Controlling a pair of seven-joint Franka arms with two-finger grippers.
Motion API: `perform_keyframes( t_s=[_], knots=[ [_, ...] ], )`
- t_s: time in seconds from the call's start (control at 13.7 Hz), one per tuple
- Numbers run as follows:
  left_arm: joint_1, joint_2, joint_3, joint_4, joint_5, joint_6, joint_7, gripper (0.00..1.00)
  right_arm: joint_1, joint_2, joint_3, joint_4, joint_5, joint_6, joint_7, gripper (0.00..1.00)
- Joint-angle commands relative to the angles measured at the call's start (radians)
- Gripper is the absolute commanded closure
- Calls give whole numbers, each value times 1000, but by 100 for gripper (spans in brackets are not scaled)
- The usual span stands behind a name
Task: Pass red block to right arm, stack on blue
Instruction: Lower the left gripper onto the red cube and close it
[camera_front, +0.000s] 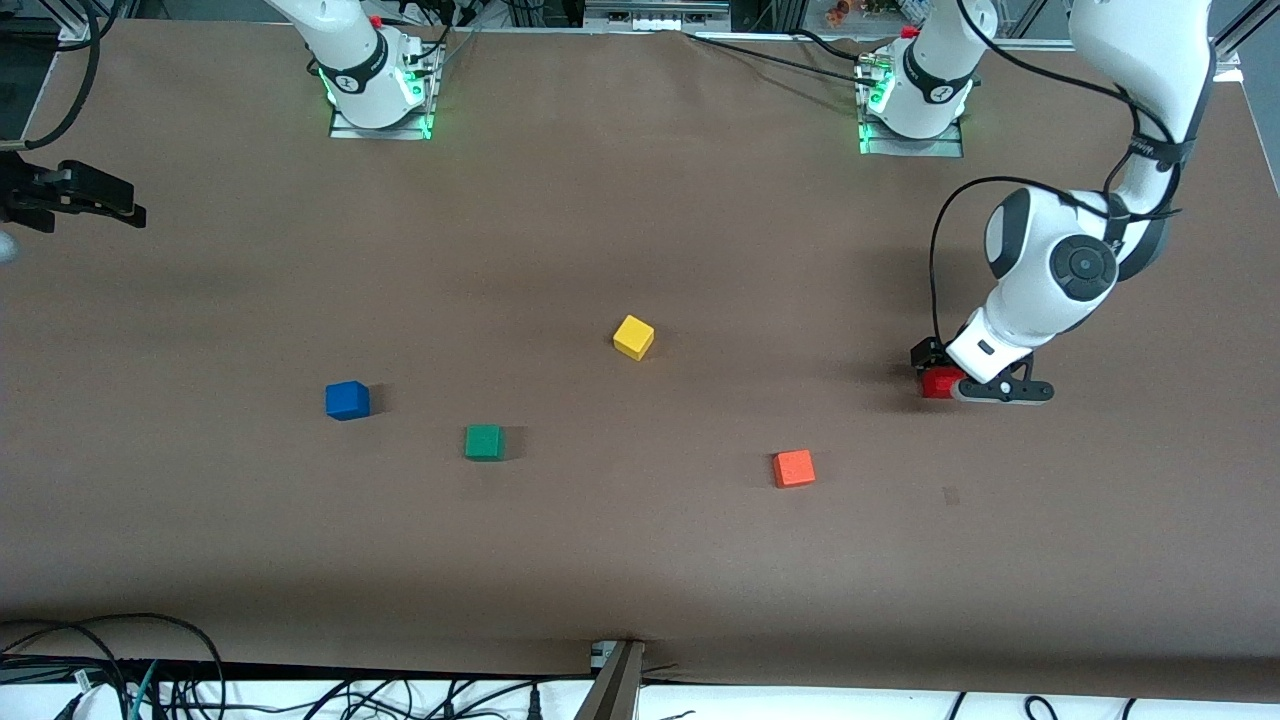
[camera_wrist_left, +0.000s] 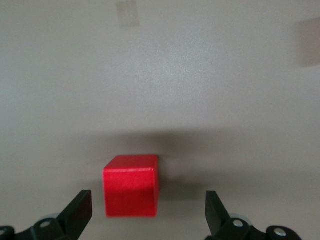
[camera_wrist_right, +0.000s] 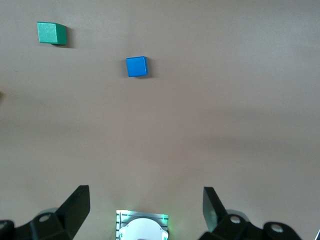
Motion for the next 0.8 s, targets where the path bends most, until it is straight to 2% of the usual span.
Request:
perform_keyframes(
  t_s=[0.0, 0.22, 0.73],
  knots=[
    [7, 39, 1, 4, 59, 76, 12, 0, -7, 24, 3, 25, 10, -7, -17, 0],
    [13, 81, 4, 4, 70, 102, 12, 0, -2, 33, 3, 22, 11, -10, -6, 0],
    [33, 102, 3, -8, 70, 104, 4, 0, 2, 60, 4, 14, 15, -21, -13, 0]
  ],
)
